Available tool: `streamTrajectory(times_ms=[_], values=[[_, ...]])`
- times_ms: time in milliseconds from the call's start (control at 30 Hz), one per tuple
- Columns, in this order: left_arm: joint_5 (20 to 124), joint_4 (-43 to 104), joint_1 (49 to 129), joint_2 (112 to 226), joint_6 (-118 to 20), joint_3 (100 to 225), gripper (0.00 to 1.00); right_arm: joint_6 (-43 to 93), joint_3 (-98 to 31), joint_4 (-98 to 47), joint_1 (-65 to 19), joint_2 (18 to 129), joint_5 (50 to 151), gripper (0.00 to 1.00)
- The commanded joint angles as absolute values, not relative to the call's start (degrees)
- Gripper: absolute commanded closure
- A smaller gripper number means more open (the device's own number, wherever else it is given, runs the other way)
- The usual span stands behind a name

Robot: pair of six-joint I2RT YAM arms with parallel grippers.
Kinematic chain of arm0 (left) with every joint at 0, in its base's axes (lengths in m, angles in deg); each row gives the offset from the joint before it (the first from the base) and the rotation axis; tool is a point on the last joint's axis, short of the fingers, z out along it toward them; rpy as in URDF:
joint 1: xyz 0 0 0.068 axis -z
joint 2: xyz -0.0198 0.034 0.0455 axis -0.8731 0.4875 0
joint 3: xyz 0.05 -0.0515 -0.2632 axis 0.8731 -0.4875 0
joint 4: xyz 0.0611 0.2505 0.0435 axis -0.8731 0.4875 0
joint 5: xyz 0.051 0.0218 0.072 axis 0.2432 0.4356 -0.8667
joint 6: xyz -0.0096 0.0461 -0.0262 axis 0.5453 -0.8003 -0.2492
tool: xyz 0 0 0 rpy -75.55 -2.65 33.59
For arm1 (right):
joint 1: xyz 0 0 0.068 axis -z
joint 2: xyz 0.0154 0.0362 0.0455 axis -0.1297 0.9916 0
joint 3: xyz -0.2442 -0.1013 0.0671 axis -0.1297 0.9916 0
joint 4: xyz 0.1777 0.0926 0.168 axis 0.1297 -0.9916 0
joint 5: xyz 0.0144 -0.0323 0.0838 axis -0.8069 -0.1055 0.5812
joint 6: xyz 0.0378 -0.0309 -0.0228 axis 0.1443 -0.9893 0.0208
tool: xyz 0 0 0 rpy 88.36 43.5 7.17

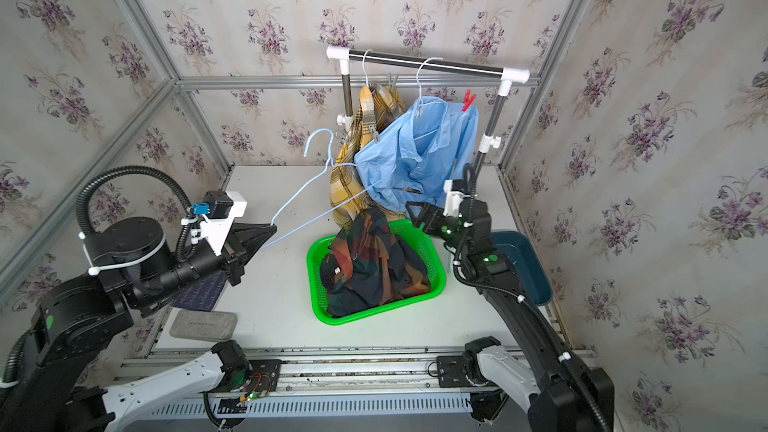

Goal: Remove the clothespins securing long-sleeve shirts to the hanger
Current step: Adjust the long-sleeve shirt at the bin, then place the hanger on the clothesline.

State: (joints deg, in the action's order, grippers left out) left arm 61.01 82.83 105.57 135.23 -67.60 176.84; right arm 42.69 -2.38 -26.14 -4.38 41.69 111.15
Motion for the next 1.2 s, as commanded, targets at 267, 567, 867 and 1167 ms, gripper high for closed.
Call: streamTrajectory(times_ms=[267, 567, 867, 1167], values=[[105.91, 57.67, 81.51, 144.44, -51.36, 170.11, 1.0, 88.92, 14.63, 51.22, 16.24, 49.09, 146.02, 0.16], [116.31, 26.73, 77.78, 147.15, -28.69, 155.22, 1.0, 91.7, 12.4, 62.92, 15.24, 55.02, 143.89, 0.12], [117.66, 22.77, 77.78, 145.53, -23.8, 148.94, 1.0, 83.17, 6.74, 52.57, 11.67, 55.58, 143.04, 0.16], [118.11, 23.28, 77.74, 143.42, -22.94, 145.82, 1.0, 83.52, 3.22, 52.53, 11.93, 56.96, 139.96, 0.3]])
